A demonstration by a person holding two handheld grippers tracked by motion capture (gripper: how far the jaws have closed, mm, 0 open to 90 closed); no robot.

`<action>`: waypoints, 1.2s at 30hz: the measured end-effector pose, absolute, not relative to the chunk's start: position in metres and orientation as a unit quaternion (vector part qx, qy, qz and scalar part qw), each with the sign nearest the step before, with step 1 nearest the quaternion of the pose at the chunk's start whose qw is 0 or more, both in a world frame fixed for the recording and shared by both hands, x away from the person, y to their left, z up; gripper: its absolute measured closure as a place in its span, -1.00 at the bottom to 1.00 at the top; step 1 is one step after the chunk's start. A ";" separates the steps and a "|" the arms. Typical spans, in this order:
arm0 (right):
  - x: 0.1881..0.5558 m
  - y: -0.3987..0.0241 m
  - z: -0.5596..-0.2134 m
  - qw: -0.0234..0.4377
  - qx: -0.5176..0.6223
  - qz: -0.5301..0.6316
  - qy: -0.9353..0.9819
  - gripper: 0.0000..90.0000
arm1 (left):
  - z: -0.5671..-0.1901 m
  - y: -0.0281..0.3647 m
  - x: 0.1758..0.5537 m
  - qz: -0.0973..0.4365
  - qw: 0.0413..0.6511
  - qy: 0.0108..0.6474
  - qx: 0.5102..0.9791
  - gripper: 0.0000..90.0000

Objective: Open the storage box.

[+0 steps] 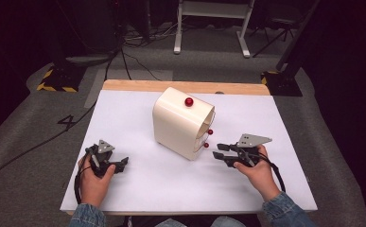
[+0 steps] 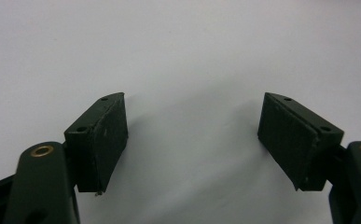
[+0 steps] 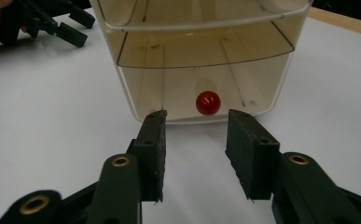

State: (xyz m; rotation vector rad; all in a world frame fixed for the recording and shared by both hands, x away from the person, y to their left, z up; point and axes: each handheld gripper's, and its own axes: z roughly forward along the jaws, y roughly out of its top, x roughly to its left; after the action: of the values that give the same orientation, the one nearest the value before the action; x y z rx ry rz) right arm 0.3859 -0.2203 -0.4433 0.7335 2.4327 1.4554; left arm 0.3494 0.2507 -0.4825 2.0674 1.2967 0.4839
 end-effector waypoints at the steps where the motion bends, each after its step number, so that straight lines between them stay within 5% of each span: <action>1: 0.388 -0.217 -0.445 0.103 0.250 0.494 0.826 0.37 | -0.483 0.251 0.349 0.184 0.321 0.494 0.787 -0.46; 18: 0.409 -0.198 -0.466 0.109 0.255 0.498 0.821 0.64 | -0.483 0.251 0.349 0.184 0.321 0.493 0.787 -0.46; 36: 0.408 -0.201 -0.466 0.112 0.249 0.503 0.820 0.65 | -0.483 0.251 0.349 0.184 0.321 0.494 0.787 -0.46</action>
State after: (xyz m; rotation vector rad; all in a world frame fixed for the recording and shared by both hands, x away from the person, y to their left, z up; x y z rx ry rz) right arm 0.4085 -0.2007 -0.4656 0.7300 2.4064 1.4776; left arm 0.3493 0.2508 -0.4826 2.0669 1.2963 0.4835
